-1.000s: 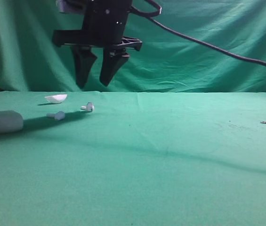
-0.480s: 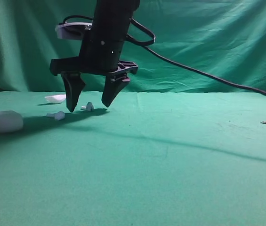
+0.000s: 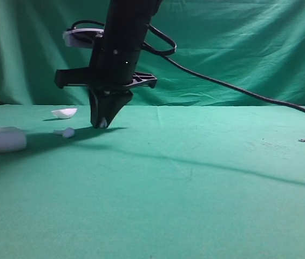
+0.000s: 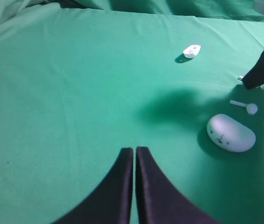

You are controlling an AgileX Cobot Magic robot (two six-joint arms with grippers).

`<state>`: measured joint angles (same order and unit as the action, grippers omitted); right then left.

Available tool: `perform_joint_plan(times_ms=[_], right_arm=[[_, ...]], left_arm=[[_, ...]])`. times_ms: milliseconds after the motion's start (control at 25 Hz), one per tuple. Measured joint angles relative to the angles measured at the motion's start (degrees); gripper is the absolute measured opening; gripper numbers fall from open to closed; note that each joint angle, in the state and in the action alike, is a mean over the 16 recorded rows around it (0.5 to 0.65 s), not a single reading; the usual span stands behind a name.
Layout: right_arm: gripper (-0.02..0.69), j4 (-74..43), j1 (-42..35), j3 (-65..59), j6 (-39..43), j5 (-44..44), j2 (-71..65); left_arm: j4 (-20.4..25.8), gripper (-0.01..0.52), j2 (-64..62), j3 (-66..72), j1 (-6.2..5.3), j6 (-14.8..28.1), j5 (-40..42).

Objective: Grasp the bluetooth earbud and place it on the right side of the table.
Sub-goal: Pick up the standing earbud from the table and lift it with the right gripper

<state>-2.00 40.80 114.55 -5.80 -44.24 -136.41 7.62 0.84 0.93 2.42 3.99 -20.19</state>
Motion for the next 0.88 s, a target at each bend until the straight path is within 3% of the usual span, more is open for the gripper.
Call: perform_joint_plan(times_ms=[280,640,880], right_arm=[[0.079,-0.1,-0.8,2.1,0.5,-4.4,1.8],[0.076,-0.3,-6.6,3.7,2.9,-16.5,12.8],[0.076,-0.5,-14.4,-4.5,4.9,-20.8,24.9]], left_arm=[[0.0,0.0,0.0,0.0,0.0,0.0,0.0],[0.0,0.0,0.0,0.0,0.0,0.0,0.0],[0.0,0.0,0.0,0.0,0.0,0.0,0.0]])
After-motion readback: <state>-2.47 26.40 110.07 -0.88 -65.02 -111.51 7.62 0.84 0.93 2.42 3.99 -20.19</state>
